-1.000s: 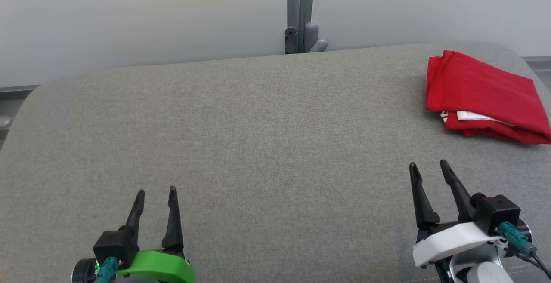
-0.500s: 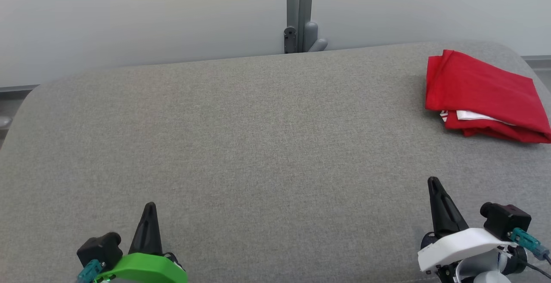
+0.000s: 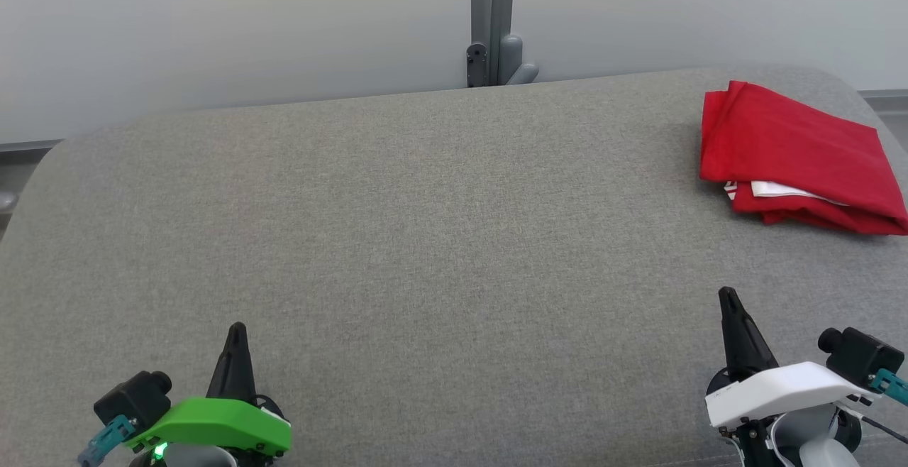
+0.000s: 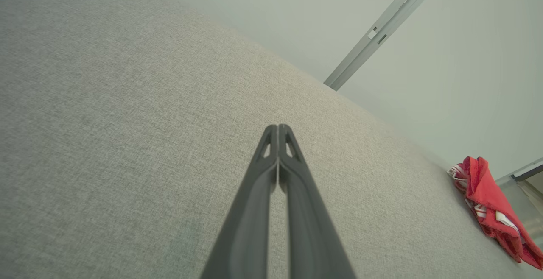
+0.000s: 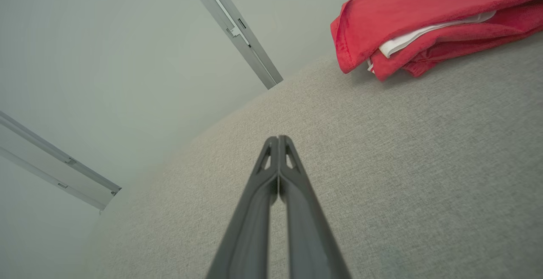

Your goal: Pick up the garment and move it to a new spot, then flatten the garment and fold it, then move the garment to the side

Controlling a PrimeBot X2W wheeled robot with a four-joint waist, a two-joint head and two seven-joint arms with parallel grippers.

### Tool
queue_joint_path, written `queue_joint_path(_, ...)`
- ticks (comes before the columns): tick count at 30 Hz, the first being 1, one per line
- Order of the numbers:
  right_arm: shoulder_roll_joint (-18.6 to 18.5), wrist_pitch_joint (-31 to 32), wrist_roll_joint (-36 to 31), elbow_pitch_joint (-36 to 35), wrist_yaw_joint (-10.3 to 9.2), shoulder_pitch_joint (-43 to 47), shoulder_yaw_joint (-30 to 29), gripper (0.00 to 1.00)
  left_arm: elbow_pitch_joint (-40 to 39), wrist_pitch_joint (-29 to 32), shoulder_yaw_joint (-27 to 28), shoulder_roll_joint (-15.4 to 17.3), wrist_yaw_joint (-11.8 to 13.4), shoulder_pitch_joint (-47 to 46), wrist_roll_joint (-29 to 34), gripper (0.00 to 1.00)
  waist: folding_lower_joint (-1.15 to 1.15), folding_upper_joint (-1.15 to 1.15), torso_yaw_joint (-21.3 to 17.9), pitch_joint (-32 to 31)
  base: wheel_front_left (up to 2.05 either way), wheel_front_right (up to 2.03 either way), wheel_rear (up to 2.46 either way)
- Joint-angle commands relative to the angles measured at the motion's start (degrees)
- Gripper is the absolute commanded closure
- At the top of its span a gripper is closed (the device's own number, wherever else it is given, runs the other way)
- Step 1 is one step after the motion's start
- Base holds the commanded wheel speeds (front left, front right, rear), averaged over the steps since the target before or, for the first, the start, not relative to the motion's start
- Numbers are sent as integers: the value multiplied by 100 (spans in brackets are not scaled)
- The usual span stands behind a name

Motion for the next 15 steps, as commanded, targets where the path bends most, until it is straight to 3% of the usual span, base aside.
queue_joint_path(1,-40,47,242,-46,-2,-175,-39,100,-44,54,57,9,-45,-212,-208,100,0,12,-1,1,0,0,0)
queue_joint_path(15,-60,269,1370,73,-3,-298,-165,100,39,354,234,-4,-169,-398,-1249,100,0,18,-15,12,0,0,0)
